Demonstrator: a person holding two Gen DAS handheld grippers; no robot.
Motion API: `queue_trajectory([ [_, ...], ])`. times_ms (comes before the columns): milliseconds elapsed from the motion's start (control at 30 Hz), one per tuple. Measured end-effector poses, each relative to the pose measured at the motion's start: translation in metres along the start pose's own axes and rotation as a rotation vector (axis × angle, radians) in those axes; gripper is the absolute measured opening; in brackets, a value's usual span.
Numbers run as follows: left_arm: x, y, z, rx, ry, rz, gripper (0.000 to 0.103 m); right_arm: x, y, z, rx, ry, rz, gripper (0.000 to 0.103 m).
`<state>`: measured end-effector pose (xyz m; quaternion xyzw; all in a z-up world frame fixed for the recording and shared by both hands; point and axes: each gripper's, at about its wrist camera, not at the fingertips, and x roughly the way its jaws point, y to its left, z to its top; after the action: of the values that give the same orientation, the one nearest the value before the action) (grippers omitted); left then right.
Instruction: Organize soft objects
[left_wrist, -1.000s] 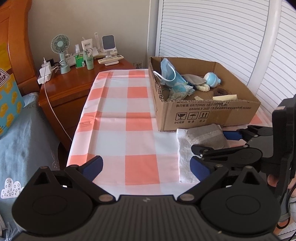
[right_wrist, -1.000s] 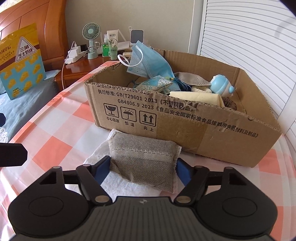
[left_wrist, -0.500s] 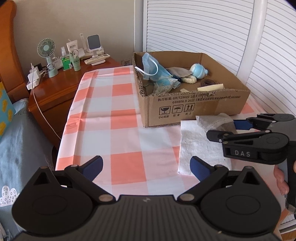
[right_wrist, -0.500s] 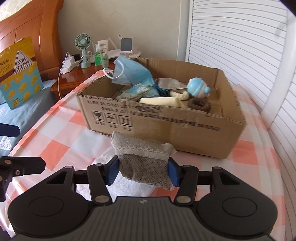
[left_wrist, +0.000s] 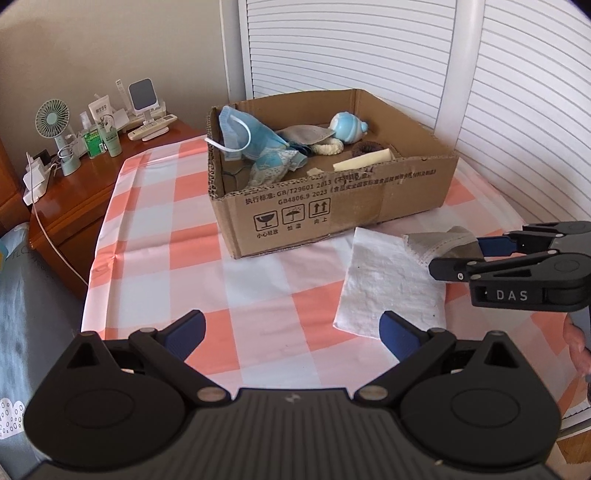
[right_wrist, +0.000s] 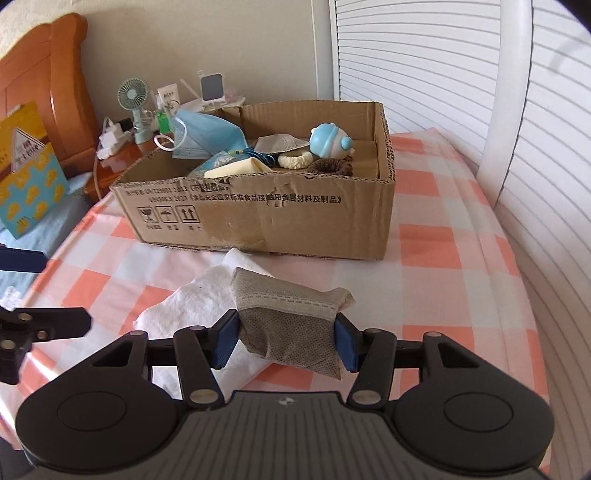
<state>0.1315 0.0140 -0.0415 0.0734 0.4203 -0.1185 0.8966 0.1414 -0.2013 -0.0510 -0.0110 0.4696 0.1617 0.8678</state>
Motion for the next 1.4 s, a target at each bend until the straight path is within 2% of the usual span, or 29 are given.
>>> queue_trajectory([
  [67, 0.001, -0.004, 0.002, 0.017, 0.001, -0.006, 0.100, -0.004, -0.005, -0.001, 0.011, -0.007, -0.011, 0.059],
  [200, 0.005, -0.014, 0.005, 0.047, 0.004, -0.038, 0.100, -0.011, -0.005, -0.006, -0.059, -0.028, -0.138, 0.059],
  [300, 0.011, -0.023, 0.007, 0.067, 0.011, -0.077, 0.100, -0.013, -0.013, -0.011, -0.064, -0.025, -0.172, 0.059],
  [367, 0.016, -0.029, 0.008, 0.086, 0.014, -0.100, 0.100, -0.014, -0.019, -0.014, -0.051, -0.024, -0.173, 0.060],
  [433, 0.021, -0.036, 0.009, 0.104, 0.019, -0.121, 0.100, -0.014, -0.024, -0.016, -0.033, -0.015, -0.161, 0.066],
  [500, 0.028, -0.042, 0.010, 0.121, 0.025, -0.158, 0.100, -0.016, -0.026, -0.019, -0.026, -0.023, -0.139, 0.078],
  [600, 0.042, -0.050, 0.010, 0.149, 0.051, -0.203, 0.100, -0.018, -0.026, -0.020, -0.029, -0.040, -0.126, 0.086],
  [767, 0.067, -0.058, 0.008, 0.171, 0.098, -0.256, 0.100, -0.017, -0.031, -0.025, -0.032, -0.029, -0.103, 0.087],
  [1167, 0.089, -0.077, 0.019, 0.226, 0.073, -0.223, 0.100, -0.017, -0.053, -0.028, 0.027, -0.035, -0.094, 0.088],
  [1267, 0.088, -0.078, 0.020, 0.220, 0.055, -0.226, 0.091, -0.019, -0.055, -0.028, 0.034, -0.040, -0.091, 0.089],
  [1400, 0.083, -0.074, 0.021, 0.213, 0.040, -0.217, 0.069, -0.022, -0.054, -0.024, 0.018, -0.055, -0.077, 0.092],
])
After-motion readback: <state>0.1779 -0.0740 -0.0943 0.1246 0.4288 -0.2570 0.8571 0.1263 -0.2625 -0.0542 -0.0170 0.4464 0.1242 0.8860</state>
